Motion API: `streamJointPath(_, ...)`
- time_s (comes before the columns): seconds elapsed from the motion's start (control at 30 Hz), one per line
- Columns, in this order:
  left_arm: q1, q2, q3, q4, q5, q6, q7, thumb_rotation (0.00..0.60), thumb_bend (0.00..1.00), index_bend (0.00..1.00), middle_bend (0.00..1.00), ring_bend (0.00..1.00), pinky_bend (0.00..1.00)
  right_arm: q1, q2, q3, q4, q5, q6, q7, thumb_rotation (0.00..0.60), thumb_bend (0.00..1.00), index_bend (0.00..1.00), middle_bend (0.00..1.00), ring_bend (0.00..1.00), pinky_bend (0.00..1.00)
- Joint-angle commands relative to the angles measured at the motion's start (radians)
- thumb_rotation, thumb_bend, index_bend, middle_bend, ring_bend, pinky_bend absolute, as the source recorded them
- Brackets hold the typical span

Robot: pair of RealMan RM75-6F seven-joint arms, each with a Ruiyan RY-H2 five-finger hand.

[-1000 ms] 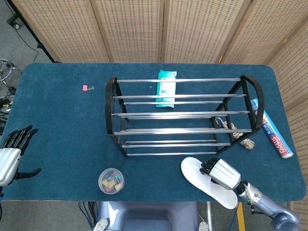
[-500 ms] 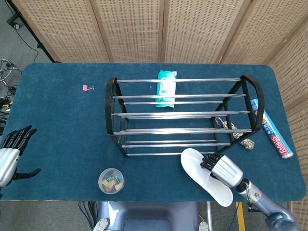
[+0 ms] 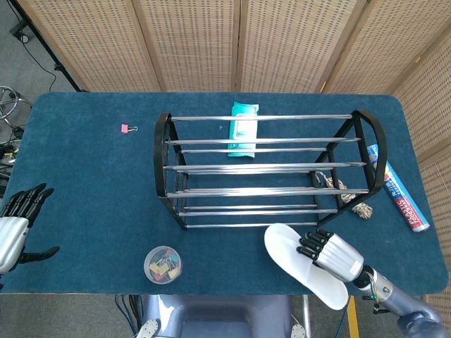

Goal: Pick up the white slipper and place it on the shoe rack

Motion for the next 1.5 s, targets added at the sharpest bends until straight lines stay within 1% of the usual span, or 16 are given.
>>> streamJointPath(0.03, -0.001, -0.002, 0.0, -0.001, -0.001, -0.001, 0.007, 0.6, 0.0, 0.0, 0.0, 0.0, 0.0, 0.005, 0.016, 0.001, -0.009, -0.01, 0.054, -0.003, 0.6, 0.64, 0.64, 0.58, 0.54, 0.69)
streamJointPath(0.17, -0.001, -0.006, 0.001, -0.004, -0.002, -0.003, 0.017, 0.6, 0.0, 0.0, 0.0, 0.0, 0.0, 0.014, 0.03, 0.02, -0.034, -0.005, 0.112, -0.004, 0.6, 0.64, 0.64, 0.58, 0.55, 0.69)
streamJointPath(0.3, -0.002, -0.007, 0.002, -0.007, -0.002, -0.004, 0.022, 0.6, 0.0, 0.0, 0.0, 0.0, 0.0, 0.03, 0.047, 0.049, -0.069, 0.008, 0.156, -0.015, 0.6, 0.64, 0.64, 0.58, 0.55, 0.69)
streamJointPath(0.4, -0.001, -0.007, 0.001, -0.007, -0.004, -0.002, 0.023, 0.6, 0.0, 0.0, 0.0, 0.0, 0.0, 0.047, 0.065, 0.072, -0.096, 0.018, 0.176, -0.033, 0.6, 0.64, 0.64, 0.58, 0.55, 0.69)
streamJointPath(0.5, 0.0, -0.006, 0.001, -0.007, -0.005, -0.002, 0.024, 0.6, 0.0, 0.0, 0.0, 0.0, 0.0, 0.059, 0.084, 0.085, -0.119, 0.024, 0.171, -0.053, 0.6, 0.64, 0.64, 0.58, 0.55, 0.69)
streamJointPath(0.67, 0.004, -0.003, -0.001, -0.005, -0.001, 0.01, 0.015, 0.6, 0.0, 0.0, 0.0, 0.0, 0.0, 0.072, 0.122, 0.103, -0.196, 0.039, 0.12, -0.101, 0.6, 0.64, 0.64, 0.58, 0.55, 0.69)
streamJointPath(0.8, 0.005, 0.0, 0.0, -0.004, 0.004, 0.011, 0.006, 0.6, 0.0, 0.0, 0.0, 0.0, 0.0, 0.079, 0.155, 0.113, -0.299, 0.045, 0.06, -0.177, 0.6, 0.64, 0.64, 0.59, 0.55, 0.7)
streamJointPath(0.97, 0.006, 0.002, 0.0, -0.003, 0.007, 0.013, 0.001, 0.6, 0.0, 0.0, 0.0, 0.0, 0.0, 0.089, 0.194, 0.124, -0.404, 0.043, 0.02, -0.235, 0.6, 0.64, 0.65, 0.59, 0.55, 0.7)
streamJointPath(1.07, 0.007, 0.003, 0.001, -0.003, 0.009, 0.015, 0.002, 0.6, 0.0, 0.0, 0.0, 0.0, 0.0, 0.101, 0.24, 0.127, -0.503, 0.05, -0.056, -0.296, 0.6, 0.64, 0.65, 0.59, 0.55, 0.7)
streamJointPath(1.1, 0.008, 0.003, 0.003, -0.004, 0.013, 0.015, 0.004, 0.6, 0.0, 0.0, 0.0, 0.0, 0.0, 0.102, 0.263, 0.127, -0.554, 0.06, -0.097, -0.317, 0.6, 0.64, 0.66, 0.59, 0.55, 0.7)
streamJointPath(1.2, 0.009, 0.004, 0.006, -0.005, 0.02, 0.015, 0.005, 0.6, 0.0, 0.0, 0.0, 0.0, 0.0, 0.104, 0.313, 0.13, -0.671, 0.078, -0.174, -0.374, 0.6, 0.64, 0.66, 0.59, 0.55, 0.7)
streamJointPath(1.33, 0.008, 0.004, 0.005, -0.003, 0.02, 0.015, 0.003, 0.6, 0.0, 0.0, 0.0, 0.0, 0.0, 0.104, 0.374, 0.141, -0.825, 0.102, -0.255, -0.437, 0.6, 0.64, 0.67, 0.59, 0.55, 0.7)
streamJointPath(1.5, 0.008, 0.005, 0.006, -0.003, 0.024, 0.015, -0.001, 0.6, 0.0, 0.0, 0.0, 0.0, 0.0, 0.102, 0.42, 0.163, -0.969, 0.133, -0.33, -0.496, 0.6, 0.64, 0.67, 0.59, 0.55, 0.7)
